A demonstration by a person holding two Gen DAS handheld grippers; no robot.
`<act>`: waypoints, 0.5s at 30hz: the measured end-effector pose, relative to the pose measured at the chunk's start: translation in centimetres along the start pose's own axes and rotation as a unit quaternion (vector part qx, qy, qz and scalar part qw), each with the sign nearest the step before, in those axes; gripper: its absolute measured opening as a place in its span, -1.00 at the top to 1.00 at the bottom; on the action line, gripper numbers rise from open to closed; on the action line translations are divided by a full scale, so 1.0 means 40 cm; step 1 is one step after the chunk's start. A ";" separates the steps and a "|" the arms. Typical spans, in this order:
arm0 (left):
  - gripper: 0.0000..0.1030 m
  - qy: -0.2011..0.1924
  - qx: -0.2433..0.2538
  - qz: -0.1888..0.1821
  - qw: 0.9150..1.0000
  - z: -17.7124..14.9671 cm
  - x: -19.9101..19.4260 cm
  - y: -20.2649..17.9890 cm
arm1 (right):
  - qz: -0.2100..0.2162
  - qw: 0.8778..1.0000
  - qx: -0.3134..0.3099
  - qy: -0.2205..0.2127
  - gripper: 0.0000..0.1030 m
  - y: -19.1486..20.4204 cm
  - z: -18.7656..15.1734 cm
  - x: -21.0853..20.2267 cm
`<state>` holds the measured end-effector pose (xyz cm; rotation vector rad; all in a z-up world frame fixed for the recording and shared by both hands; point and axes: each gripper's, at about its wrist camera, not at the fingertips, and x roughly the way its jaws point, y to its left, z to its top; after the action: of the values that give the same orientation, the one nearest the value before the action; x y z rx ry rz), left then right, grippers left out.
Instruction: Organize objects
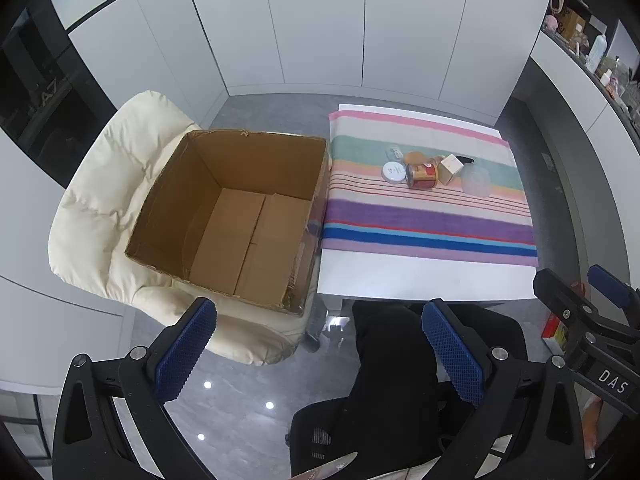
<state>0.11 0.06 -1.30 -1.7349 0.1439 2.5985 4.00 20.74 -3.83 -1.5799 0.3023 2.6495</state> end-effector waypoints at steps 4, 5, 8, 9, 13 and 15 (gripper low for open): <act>-1.00 0.001 0.000 -0.002 1.000 -0.001 0.002 0.003 | -0.002 1.000 -0.001 -0.001 -1.00 0.004 0.000 -0.002; -1.00 0.001 0.000 -0.003 1.000 -0.001 0.001 0.004 | -0.003 1.000 0.000 -0.001 -1.00 0.004 0.000 -0.002; -1.00 0.000 -0.002 -0.005 1.000 -0.001 0.000 0.009 | -0.004 1.000 -0.003 -0.001 -1.00 0.008 0.001 -0.003; -1.00 0.000 -0.002 -0.004 1.000 -0.002 0.001 0.008 | -0.004 1.000 -0.002 -0.001 -1.00 0.008 0.002 -0.003; -1.00 0.004 0.000 -0.007 1.000 -0.003 0.005 0.005 | -0.005 1.000 -0.001 -0.001 -1.00 0.009 0.000 -0.003; -1.00 0.004 0.003 -0.004 1.000 -0.004 0.007 0.000 | -0.006 1.000 -0.002 -0.001 -1.00 0.011 -0.001 -0.003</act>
<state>0.15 0.02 -1.63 -1.7398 0.1446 2.5824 4.04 20.33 -3.68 -1.5759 0.2867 2.6447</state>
